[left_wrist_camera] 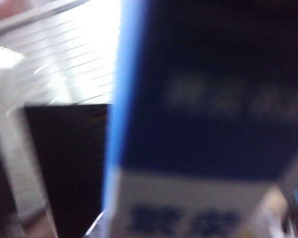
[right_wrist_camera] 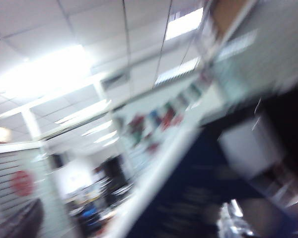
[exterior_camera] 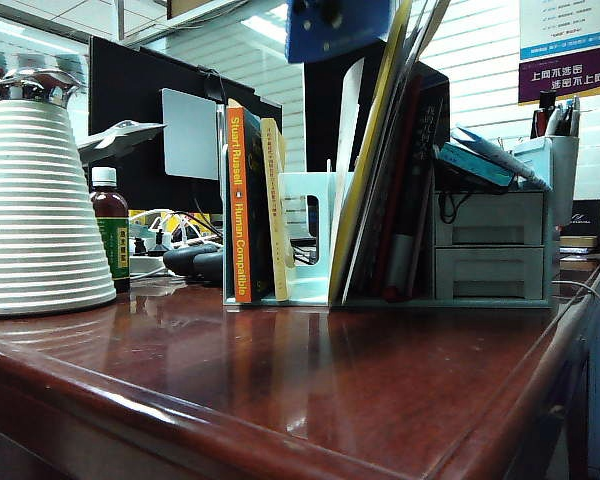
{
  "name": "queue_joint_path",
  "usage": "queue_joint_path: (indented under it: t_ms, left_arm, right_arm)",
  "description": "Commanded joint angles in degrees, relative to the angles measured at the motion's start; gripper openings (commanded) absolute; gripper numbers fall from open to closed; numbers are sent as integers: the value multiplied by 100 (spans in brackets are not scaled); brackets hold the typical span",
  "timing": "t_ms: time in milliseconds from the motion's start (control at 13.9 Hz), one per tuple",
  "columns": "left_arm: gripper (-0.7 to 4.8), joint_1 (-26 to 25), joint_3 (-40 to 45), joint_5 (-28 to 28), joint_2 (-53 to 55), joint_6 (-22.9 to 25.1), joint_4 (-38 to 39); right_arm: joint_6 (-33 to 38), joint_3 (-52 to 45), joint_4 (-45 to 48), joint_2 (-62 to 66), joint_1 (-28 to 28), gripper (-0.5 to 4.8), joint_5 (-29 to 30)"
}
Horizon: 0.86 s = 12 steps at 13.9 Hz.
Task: Pick up the blue book and put it on the bookshelf.
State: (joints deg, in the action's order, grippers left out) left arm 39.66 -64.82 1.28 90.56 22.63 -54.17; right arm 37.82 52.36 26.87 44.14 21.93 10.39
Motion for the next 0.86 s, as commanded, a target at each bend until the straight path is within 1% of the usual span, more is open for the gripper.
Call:
queue_joint_path:
  t_ms: [72,144,216,288,360,432,504,648,720,792,864]
  left_arm:
    - [-6,2,-83,1084,-210,-1759,-706]
    - [-6,2,-101,1228,-236,-2083,-413]
    - [-6,2,-179,1309,-234,-2135,-31]
    - [-6,2,-289,1370,-229,-2319,352]
    - [-6,4,-413,1478,-229,-2647,686]
    - [-6,4,-575,1707,-229,-2837,1082]
    - [-6,2,-721,1908,-214,-2918,1355]
    - [-6,0,-973,2072,-52,-2966,1392]
    - [-6,0,-1056,2159,17,-3099,1392]
    - [-6,2,-1200,2212,192,-3379,1427]
    - [-6,-15,-1425,2605,551,-3362,1495]
  right_arm:
    - [-1141,61,24,-157,0,35,4]
    - [-1578,68,-125,-212,2,-6,103]
    - [-1626,74,-256,-212,4,-6,151]
    - [-1626,74,-356,-212,4,-6,155]
    - [-1626,76,-369,-212,4,-6,177]
    - [-1626,76,-389,-212,4,-6,227]
    - [-1622,74,-400,-210,4,-6,391]
    - [-1624,74,-439,-208,4,-6,472]
    - [-1620,74,-439,-210,4,-6,522]
    - [-1617,74,-444,-210,7,-6,540]
    - [-1617,74,-452,-210,9,-6,719]
